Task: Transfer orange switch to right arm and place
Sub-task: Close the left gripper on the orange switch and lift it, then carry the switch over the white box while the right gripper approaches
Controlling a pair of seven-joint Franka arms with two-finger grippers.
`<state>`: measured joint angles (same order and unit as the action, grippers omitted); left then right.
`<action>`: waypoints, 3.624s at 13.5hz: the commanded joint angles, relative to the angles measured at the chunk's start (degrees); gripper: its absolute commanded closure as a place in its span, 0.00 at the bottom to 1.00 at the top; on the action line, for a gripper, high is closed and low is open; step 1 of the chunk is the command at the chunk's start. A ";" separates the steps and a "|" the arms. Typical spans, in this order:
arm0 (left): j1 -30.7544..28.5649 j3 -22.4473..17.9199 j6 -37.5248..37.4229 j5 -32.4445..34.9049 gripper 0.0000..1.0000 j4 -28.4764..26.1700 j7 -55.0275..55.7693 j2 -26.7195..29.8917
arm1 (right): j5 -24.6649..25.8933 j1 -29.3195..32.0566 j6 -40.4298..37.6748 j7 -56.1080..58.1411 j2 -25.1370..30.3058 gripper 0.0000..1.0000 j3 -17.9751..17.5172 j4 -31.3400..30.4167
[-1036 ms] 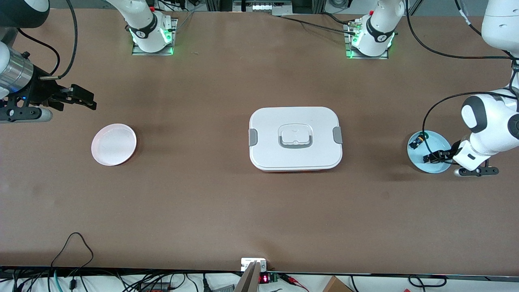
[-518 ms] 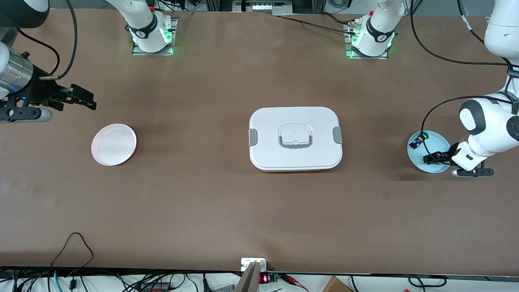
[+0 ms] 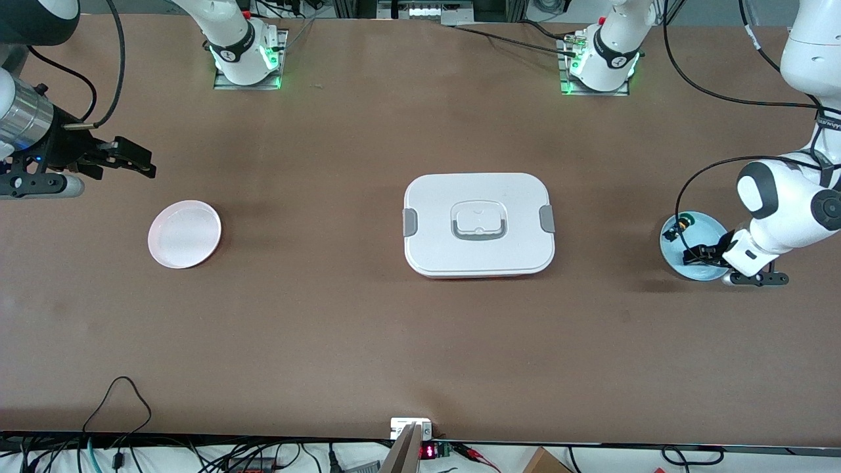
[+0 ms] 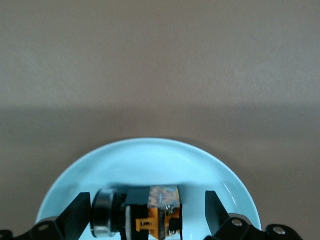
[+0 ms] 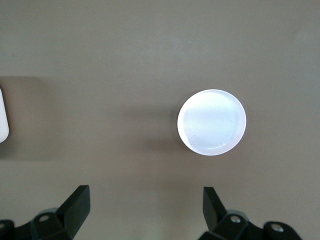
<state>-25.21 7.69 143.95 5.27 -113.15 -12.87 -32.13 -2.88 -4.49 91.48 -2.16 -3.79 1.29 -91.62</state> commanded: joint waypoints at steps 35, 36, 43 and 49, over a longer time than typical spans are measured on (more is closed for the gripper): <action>-0.10 27.17 -49.74 -32.58 0.74 24.38 -17.54 3.22 | -0.64 1.85 3.36 0.23 -0.95 0.00 -0.41 -0.05; -0.10 29.02 -47.90 -35.73 0.75 24.30 -18.23 3.13 | -0.03 1.59 3.44 -0.38 -0.95 0.00 -0.41 0.30; 3.85 35.09 -29.11 -49.02 0.76 22.89 -39.57 3.04 | -0.90 1.33 8.81 -0.55 -6.84 0.00 -0.85 1.80; 8.50 37.39 -15.91 -67.37 0.81 18.69 -67.24 1.55 | -0.64 -6.40 3.71 -5.72 -6.49 0.00 -0.94 1.80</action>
<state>-17.48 44.33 124.57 -56.20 -92.27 -71.28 -30.41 -3.16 -8.75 97.12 -4.22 -10.61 0.22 -90.75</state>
